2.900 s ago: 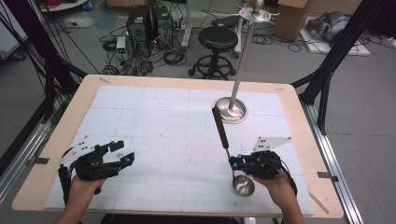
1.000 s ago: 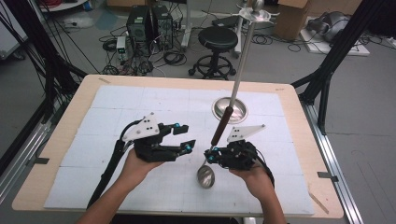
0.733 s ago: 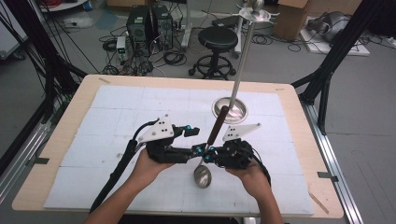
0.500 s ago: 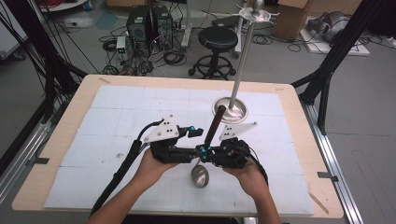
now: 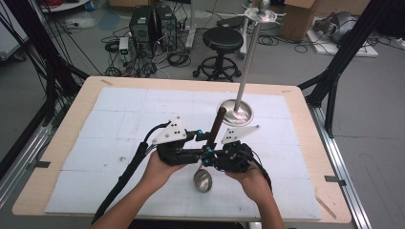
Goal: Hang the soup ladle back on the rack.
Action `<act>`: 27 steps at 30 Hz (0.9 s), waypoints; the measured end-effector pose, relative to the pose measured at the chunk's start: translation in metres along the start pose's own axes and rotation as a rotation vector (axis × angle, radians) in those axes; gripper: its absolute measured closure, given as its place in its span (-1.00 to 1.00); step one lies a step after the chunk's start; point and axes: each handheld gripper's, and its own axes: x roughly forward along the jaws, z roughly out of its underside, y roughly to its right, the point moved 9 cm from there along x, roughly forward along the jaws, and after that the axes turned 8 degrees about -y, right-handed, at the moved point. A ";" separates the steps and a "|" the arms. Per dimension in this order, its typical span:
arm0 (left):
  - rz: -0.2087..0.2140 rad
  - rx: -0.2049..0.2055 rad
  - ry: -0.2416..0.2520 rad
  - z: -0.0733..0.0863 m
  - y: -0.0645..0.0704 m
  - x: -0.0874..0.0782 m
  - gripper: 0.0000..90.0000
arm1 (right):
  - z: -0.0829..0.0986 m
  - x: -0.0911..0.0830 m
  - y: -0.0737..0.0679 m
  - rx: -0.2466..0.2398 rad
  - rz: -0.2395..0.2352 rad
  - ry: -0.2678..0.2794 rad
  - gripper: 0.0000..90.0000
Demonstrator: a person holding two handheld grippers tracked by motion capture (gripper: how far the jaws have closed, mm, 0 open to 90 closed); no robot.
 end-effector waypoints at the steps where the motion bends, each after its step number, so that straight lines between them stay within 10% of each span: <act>1: 0.001 0.005 -0.002 0.000 0.000 -0.001 0.36 | 0.000 0.000 0.000 -0.002 0.002 0.002 0.86; 16: 0.015 -0.016 0.028 -0.006 0.002 -0.012 0.59 | -0.002 -0.006 -0.005 -0.010 0.040 0.043 0.86; 27: 0.106 -0.046 0.054 -0.012 0.007 -0.025 0.63 | -0.010 -0.011 -0.019 -0.046 0.026 0.127 0.62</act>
